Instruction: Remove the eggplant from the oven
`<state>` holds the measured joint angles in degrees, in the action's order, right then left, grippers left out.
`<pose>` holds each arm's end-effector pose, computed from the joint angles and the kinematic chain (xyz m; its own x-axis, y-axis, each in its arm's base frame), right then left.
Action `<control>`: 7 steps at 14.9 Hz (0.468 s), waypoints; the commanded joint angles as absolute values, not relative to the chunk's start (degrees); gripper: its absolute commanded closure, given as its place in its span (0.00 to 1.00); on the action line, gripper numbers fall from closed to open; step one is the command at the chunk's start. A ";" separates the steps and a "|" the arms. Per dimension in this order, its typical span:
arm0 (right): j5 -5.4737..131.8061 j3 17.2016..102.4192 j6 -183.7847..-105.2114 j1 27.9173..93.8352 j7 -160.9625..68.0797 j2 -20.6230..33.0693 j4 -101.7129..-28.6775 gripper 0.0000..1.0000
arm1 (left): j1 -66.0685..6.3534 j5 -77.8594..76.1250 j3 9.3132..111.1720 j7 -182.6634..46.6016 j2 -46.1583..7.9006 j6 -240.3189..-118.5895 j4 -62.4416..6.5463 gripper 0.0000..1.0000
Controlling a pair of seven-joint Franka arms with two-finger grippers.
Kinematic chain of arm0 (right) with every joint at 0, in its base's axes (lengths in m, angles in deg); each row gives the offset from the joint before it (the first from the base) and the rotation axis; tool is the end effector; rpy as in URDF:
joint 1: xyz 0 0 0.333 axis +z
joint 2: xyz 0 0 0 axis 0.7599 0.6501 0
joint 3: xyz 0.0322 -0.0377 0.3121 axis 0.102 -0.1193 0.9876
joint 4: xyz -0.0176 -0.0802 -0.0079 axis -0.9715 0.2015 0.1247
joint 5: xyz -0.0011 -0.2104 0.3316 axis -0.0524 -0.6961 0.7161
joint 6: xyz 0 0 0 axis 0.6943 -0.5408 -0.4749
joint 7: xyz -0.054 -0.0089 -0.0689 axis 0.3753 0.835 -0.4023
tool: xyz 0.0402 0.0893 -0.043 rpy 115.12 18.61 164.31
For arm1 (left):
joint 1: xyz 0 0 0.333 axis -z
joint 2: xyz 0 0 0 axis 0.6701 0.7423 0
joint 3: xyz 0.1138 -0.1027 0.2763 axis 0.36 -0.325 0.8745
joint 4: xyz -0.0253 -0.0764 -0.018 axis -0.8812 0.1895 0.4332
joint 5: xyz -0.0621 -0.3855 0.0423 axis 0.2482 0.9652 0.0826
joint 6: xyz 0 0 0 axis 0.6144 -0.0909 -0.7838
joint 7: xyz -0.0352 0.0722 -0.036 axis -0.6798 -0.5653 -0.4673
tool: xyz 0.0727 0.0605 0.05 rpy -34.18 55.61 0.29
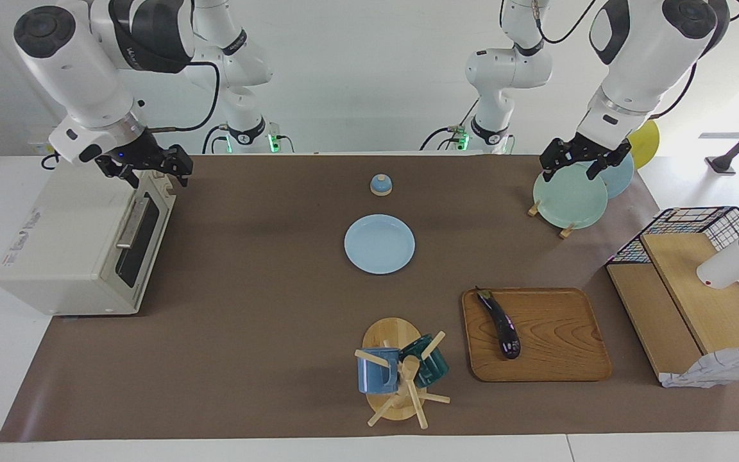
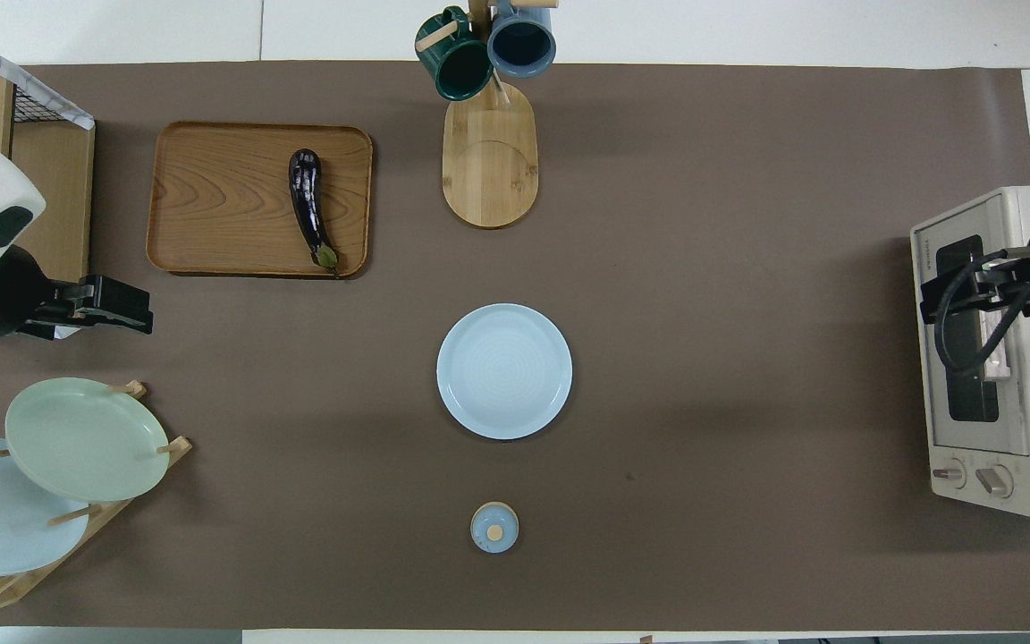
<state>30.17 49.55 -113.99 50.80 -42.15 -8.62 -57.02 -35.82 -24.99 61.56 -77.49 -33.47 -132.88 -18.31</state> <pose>0.5448 -0.0209 0.5729 0.9868 0.0343 -0.1585 0.0398 -0.9987 0.0316 0.5236 -0.0758 0.5903 0.9976 -0.0335 -0.0604 -0.0329 -0.9994 0.0105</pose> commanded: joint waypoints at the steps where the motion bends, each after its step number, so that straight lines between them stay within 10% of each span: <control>1: 31.61 49.36 -114.26 50.86 -41.87 -9.56 -57.77 0.00 | -35.48 -26.27 61.42 -77.32 -33.94 -134.76 -18.85 0.00; 7: 31.52 49.36 -114.26 50.86 -41.87 -9.56 -57.77 0.00 | -35.48 -26.18 61.42 -77.41 -34.11 -135.11 -19.21 0.00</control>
